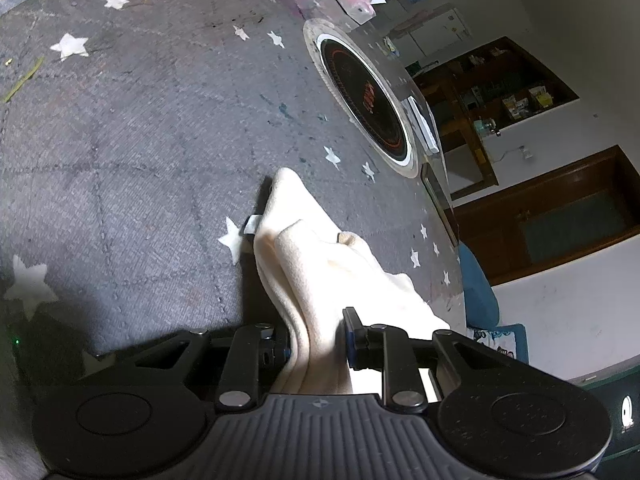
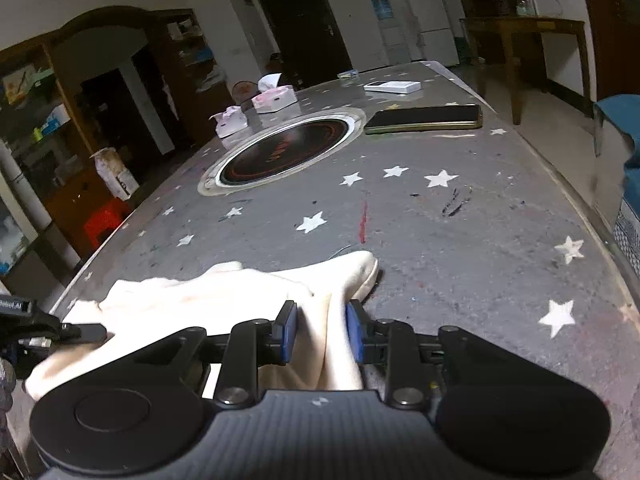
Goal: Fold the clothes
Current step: 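Lift the hem with both grippers and fold it over toward the collar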
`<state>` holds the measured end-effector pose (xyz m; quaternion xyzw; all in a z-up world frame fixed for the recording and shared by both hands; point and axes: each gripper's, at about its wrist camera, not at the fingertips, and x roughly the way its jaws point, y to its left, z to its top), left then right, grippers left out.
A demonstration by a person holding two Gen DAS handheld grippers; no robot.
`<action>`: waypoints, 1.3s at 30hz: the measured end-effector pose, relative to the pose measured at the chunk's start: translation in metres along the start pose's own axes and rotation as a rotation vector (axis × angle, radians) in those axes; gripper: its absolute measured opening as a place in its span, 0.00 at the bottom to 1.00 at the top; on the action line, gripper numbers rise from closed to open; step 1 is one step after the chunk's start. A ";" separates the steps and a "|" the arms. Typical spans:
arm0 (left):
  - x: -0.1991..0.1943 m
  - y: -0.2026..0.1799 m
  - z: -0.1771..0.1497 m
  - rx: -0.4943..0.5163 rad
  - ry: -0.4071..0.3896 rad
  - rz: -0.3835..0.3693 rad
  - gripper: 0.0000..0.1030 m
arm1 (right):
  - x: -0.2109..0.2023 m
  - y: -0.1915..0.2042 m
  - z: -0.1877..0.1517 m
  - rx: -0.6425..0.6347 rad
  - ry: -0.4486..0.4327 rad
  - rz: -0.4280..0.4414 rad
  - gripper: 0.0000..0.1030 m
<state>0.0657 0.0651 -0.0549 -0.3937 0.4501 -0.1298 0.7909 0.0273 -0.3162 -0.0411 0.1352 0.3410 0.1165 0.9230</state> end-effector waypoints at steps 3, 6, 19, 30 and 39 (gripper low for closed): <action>0.000 -0.001 -0.001 0.013 -0.003 0.003 0.23 | 0.000 0.007 -0.002 -0.027 0.005 0.007 0.20; -0.002 -0.004 -0.002 0.041 -0.010 0.018 0.22 | -0.004 0.011 -0.003 -0.029 -0.008 0.002 0.13; -0.009 -0.036 0.002 0.139 -0.027 -0.027 0.19 | -0.048 0.027 0.006 -0.074 -0.135 -0.016 0.10; 0.006 -0.083 0.000 0.253 0.003 -0.058 0.19 | -0.080 0.017 0.017 -0.068 -0.221 -0.077 0.10; 0.029 -0.125 -0.007 0.335 0.036 -0.079 0.19 | -0.103 -0.005 0.026 -0.039 -0.276 -0.143 0.10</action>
